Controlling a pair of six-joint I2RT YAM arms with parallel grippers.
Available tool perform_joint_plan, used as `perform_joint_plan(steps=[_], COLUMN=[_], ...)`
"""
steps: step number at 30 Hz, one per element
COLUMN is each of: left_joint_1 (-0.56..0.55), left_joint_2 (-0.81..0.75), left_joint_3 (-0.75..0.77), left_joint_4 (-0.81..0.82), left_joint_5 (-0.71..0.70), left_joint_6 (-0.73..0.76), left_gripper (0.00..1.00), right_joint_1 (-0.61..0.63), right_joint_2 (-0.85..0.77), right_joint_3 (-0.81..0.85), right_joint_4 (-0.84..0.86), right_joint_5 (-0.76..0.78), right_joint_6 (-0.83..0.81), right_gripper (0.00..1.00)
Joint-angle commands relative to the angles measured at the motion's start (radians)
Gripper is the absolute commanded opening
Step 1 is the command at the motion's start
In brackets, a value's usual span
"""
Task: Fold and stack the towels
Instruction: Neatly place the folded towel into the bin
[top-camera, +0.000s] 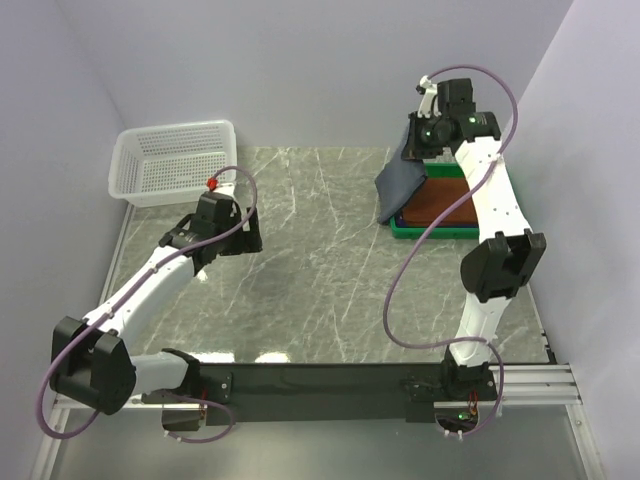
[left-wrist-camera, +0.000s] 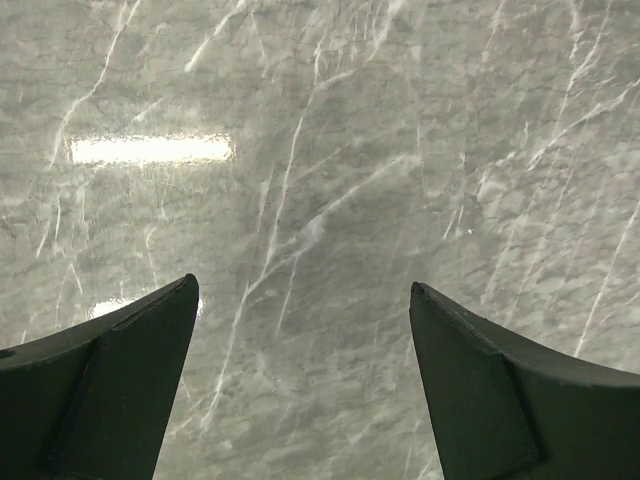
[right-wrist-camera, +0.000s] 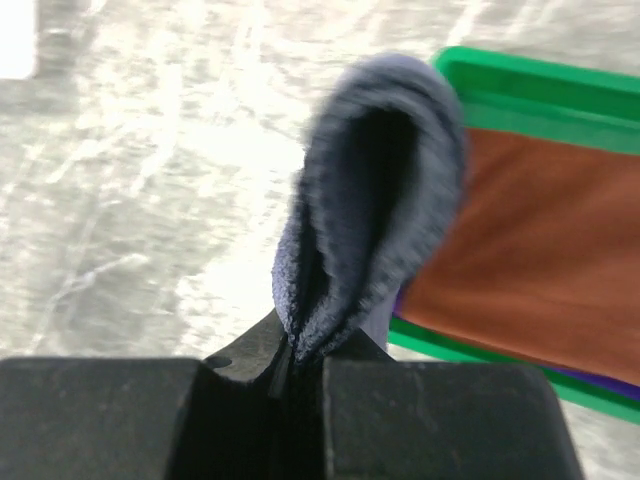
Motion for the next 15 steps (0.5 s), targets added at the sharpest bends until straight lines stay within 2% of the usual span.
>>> perform_joint_plan(steps=[1,15], left_joint_1=[0.004,0.013], left_joint_2=[0.0,0.05], left_joint_3=[0.004,0.001], left_joint_4=[0.027,0.031], left_joint_5=[0.007,0.027], left_joint_6=[0.034,0.028], left_gripper=[0.91,0.91], right_joint_1=[-0.021,-0.194], right_joint_2=[0.06,0.085], right_joint_3=[0.128,0.244], right_joint_4=[-0.21,-0.217], right_joint_5=[0.01,-0.125], right_joint_6=[-0.117,-0.183], right_gripper=[0.0,0.0])
